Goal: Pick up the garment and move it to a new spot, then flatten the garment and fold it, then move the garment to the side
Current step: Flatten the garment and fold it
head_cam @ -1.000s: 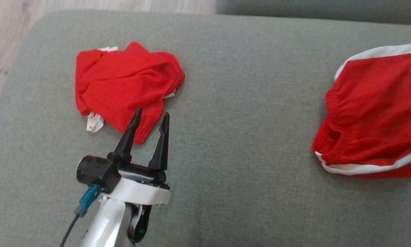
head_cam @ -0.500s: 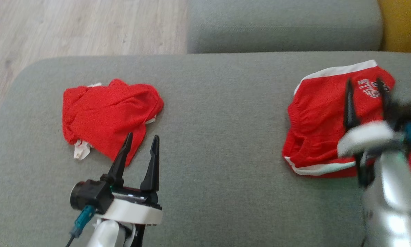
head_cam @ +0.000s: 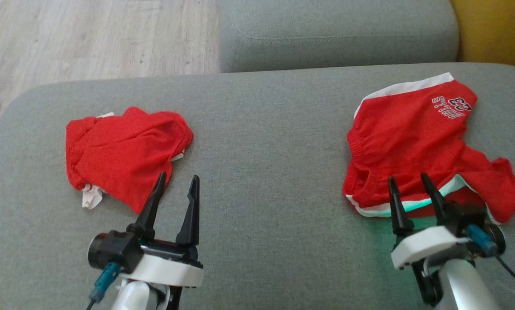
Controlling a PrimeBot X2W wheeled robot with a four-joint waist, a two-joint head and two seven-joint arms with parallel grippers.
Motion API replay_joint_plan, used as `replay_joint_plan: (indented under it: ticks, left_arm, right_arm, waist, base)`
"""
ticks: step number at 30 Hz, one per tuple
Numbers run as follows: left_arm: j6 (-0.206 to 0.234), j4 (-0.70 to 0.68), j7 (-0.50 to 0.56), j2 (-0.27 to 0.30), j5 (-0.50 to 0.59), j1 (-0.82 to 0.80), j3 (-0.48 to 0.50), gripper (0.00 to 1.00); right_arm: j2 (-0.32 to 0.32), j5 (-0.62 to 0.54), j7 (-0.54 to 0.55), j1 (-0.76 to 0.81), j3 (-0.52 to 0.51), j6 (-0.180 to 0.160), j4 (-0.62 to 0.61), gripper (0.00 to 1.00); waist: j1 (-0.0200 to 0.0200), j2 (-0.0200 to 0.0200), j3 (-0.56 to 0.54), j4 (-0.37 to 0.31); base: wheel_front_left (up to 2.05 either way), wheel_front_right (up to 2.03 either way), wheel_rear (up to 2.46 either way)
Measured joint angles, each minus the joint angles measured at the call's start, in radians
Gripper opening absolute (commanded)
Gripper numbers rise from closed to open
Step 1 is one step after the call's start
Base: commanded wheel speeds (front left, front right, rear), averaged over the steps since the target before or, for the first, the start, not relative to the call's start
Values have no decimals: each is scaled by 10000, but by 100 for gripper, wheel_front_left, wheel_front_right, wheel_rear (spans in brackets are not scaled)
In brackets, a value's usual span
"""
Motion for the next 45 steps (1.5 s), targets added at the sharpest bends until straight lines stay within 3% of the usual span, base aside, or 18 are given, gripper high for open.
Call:
replay_joint_plan:
  ticks: [7,12,18,28,29,30,33,38,41,42,45]
  left_arm:
    - [-2,0,0,0,-2,-74,-222,100]
    - [-2,15,0,0,-56,-239,-378,100]
    - [-4,25,0,-2,-207,-452,-612,100]
    - [-2,29,0,-2,-372,-594,-767,100]
    - [-2,31,0,-2,-372,-656,-794,100]
    - [0,27,0,-2,-372,-719,-805,100]
    - [0,23,0,-2,-372,-803,-838,100]
    - [0,36,0,-2,-372,-803,-849,100]
    - [0,88,0,-2,-370,-805,-848,100]
    - [0,100,0,-2,-370,-806,-849,100]
    - [0,100,0,-2,-368,-809,-846,100]
  right_arm:
    - [-2,-334,1212,-1274,100,0,493,100]
    - [-6,-558,2834,-2760,-267,2,1810,100]
    - [-13,-1354,4635,-3952,-1459,2,3881,100]
    - [-128,-2780,5363,-5079,-3103,0,5283,100]
    - [-132,-2911,5382,-5162,-3229,0,5325,44]
    - [-138,-2974,5382,-5242,-3327,0,5396,0]
    - [-184,-2872,5024,-5479,-3367,0,5762,0]
    - [-326,-1603,3747,-5835,-2337,-4,6738,0]
    - [-259,-136,2892,-6200,-840,-4,7239,0]
    - [-192,943,2466,-6345,257,-4,7118,0]
    - [-196,2368,2119,-6461,1607,-4,6485,0]
  waist:
    - [2,0,333,279]
    - [2,0,630,670]
    - [3,0,936,1216]
    - [1,0,1315,1869]
    - [1,0,1353,1913]
    - [1,0,1382,1951]
    - [1,0,1449,2019]
    - [2,0,1455,2018]
    - [2,0,1413,1997]
    - [2,0,1383,1988]
    - [2,0,1343,1973]
  base:
    - [0,0,0]
    - [0,0,0]
    - [0,0,0]
    - [0,0,0]
    - [0,0,0]
    - [0,0,0]
    - [0,0,0]
    - [0,0,0]
    - [0,0,0]
    - [0,0,0]
    - [0,0,0]
